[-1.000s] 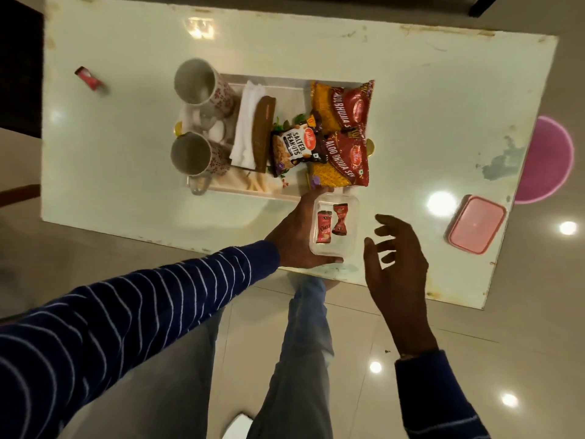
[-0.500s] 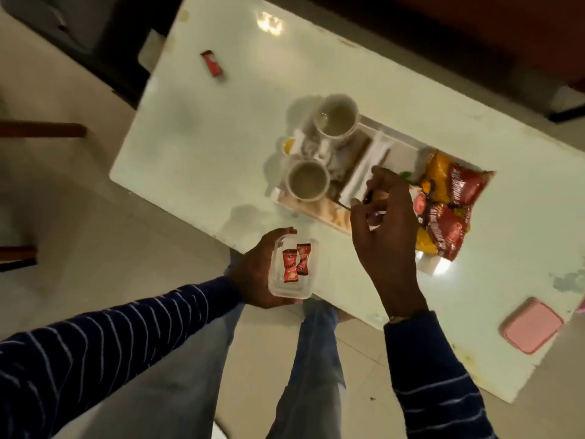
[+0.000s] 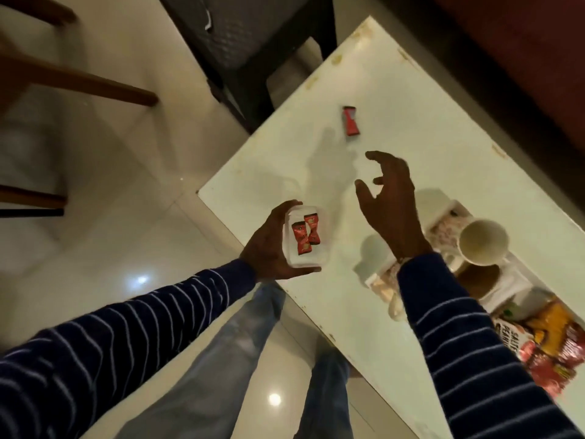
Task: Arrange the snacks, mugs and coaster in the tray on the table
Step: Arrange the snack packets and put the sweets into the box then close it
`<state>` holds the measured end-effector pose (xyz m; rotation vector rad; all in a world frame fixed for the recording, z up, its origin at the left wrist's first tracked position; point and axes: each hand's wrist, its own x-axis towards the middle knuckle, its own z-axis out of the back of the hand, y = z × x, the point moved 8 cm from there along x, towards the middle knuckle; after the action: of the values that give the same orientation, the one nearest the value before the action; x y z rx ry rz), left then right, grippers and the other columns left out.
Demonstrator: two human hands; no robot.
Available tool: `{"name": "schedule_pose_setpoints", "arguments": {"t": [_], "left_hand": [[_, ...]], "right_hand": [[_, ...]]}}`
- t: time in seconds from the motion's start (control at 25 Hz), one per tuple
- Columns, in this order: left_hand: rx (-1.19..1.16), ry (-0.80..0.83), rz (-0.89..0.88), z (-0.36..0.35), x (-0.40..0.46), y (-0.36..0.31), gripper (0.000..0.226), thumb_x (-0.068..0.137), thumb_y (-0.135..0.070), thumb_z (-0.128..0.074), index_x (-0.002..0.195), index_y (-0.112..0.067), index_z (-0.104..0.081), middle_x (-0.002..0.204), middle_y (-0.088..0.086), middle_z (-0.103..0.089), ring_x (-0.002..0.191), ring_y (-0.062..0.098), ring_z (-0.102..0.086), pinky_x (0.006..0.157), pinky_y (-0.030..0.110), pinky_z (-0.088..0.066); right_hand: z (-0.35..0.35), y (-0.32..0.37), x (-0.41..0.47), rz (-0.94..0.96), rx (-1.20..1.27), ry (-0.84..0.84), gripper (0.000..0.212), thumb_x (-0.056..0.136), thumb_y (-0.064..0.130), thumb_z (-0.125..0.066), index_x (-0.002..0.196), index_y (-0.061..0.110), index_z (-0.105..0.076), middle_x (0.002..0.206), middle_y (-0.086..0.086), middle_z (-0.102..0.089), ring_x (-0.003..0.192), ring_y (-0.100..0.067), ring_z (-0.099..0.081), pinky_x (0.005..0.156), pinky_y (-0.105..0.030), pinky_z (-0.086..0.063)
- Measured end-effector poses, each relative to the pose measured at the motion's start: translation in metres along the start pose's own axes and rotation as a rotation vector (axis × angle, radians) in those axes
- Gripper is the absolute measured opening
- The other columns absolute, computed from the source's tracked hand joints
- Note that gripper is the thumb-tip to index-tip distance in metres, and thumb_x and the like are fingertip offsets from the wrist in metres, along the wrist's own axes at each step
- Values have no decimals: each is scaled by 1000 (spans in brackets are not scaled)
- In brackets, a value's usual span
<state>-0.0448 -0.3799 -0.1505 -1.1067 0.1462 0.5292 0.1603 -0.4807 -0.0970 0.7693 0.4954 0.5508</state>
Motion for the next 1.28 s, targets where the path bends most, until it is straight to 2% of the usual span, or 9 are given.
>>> {"name": "schedule_pose_setpoints", "arguments": {"t": [0.12,0.24,0.44,0.52,0.68,0.8,0.96,1.16,1.28], "left_hand": [[-9,-50,68,20,27,10,128,46,-50,-96,148,-29,-21,144,-17,-38,130,4,-46,103,39,-49],[-23,-58,59,32,46,20,128,48,-45,-96,147,-24,-19,148,-5,-37,133,14,-46,103,45,-49],[-28,-36,66,47,50,36,127,52,-43,-95,149,-30,-15,149,-9,-33,132,10,-47,102,41,-51],[-40,-26,78,48,46,39,128,51,-43,-96,149,-32,-14,149,-12,-33,131,9,-47,102,40,-51],[-22,20,65,37,33,32,128,51,-43,-96,149,-28,-15,146,-17,-32,130,0,-45,103,27,-49],[48,59,10,18,17,11,127,52,-46,-95,150,-19,-19,143,-23,-27,127,-11,-39,101,7,-38],[84,155,-78,-23,-15,-21,124,52,-47,-93,149,-11,-25,146,-15,-29,133,-8,-34,106,6,-31],[115,233,-70,-70,-58,-50,127,44,-61,-91,147,-24,-28,146,-22,-34,130,-4,-43,104,17,-42],[178,321,-118,-105,-88,-69,123,42,-73,-84,145,-34,-27,142,-42,-27,126,-19,-37,100,3,-34]], "right_hand": [[-36,-8,63,4,-217,147,55,92,17,-61,145,15,-44,152,-14,-35,133,-37,-41,108,-47,-40],[-64,-25,102,-76,-430,251,63,95,24,-57,153,26,-32,163,-13,-16,138,-42,-31,102,-54,-41],[-77,-20,99,37,-605,133,44,95,16,-54,139,12,-51,141,-17,-45,121,-39,-45,87,-50,-53],[-76,-26,83,-6,-471,61,32,95,11,-52,125,8,-63,127,-17,-55,116,-36,-52,90,-45,-51],[-45,-16,21,-128,-109,-197,22,90,4,-60,108,3,-72,105,-16,-70,95,-26,-66,87,2,-31],[-32,16,-60,-98,128,-250,17,91,7,-65,106,9,-71,102,-4,-70,84,-10,-65,79,-9,-49],[-37,36,-159,-135,258,-80,21,93,24,-69,114,22,-71,111,18,-66,97,-2,-65,84,-15,-54],[55,-15,-260,-217,176,-514,26,96,29,-63,118,17,-70,112,10,-67,83,2,-64,63,-5,-48],[130,-96,-343,-432,80,-814,23,97,24,-62,114,10,-69,107,-3,-69,76,-15,-66,59,-12,-49]]}}
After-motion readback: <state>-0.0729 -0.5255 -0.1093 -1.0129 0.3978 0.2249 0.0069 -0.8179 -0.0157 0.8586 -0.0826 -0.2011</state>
